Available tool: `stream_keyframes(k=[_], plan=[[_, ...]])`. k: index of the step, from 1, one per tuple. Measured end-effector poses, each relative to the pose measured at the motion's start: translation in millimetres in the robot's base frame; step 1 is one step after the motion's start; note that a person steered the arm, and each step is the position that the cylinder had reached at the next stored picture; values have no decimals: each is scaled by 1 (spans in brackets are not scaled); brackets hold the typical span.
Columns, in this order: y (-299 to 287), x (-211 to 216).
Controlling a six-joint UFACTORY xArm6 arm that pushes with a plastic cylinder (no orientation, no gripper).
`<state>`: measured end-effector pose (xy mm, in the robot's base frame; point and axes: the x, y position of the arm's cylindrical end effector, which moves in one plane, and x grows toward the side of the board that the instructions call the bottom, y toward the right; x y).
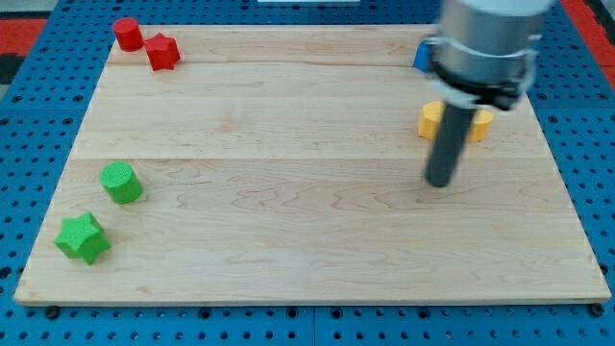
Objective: Move yellow heart to the bottom center of the board
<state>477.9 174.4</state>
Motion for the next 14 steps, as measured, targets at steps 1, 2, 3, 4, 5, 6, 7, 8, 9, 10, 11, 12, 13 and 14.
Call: stream_keyframes(k=[1,2,3,4,5,6,7,8,9,10,11,12,13,14], plan=[[37,0],[37,0],[64,-4],[104,-45],[82,-82],[20,-88],[2,-110],[4,-114],[-3,-94],[-26,-64],[-26,-47],[-9,-40],[-8,-36],[-15,-15]])
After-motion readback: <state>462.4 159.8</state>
